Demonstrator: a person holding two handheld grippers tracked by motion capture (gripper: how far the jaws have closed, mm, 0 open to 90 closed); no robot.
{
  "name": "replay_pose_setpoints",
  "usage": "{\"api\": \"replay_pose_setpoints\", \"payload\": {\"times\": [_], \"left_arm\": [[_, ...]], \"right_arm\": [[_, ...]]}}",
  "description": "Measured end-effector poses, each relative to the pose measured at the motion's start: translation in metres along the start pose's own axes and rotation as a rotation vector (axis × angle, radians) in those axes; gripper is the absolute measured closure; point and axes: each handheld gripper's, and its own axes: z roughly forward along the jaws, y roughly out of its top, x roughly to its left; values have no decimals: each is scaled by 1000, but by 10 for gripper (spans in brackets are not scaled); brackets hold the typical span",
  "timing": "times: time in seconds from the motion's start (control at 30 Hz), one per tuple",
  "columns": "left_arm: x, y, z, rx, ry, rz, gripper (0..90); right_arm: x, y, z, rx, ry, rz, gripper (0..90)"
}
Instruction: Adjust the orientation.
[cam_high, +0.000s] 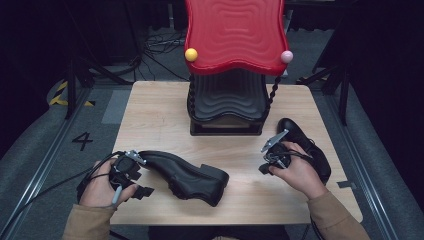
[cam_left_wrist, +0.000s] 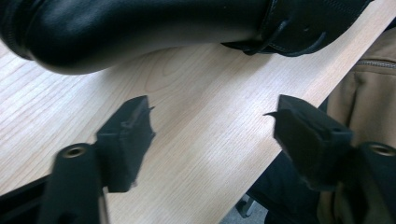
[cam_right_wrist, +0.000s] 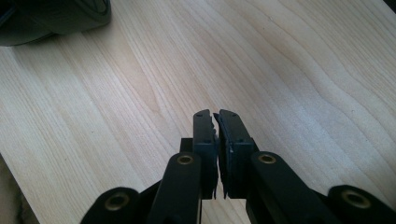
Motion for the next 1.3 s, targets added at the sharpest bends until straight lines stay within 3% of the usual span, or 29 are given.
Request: {"api": "replay_pose_setpoints", "payload": {"times": [0.4,0.6,0.8,1.3], "left_arm": [[-1,4,-2,-37,35,-12,330],[-2,1,-6,-66,36,-33,327],[-2,1,-6,-57,27,-23,340],[-1,1,-6,-63,27,-26,333]], "right_arm": [[2,0,-2,-30,4,-5,876],[14,16,-11,-99,42,-46,900],[29,34,-13,-147,89,-85,900],[60,64,-4,-184,166,-186,900]]}}
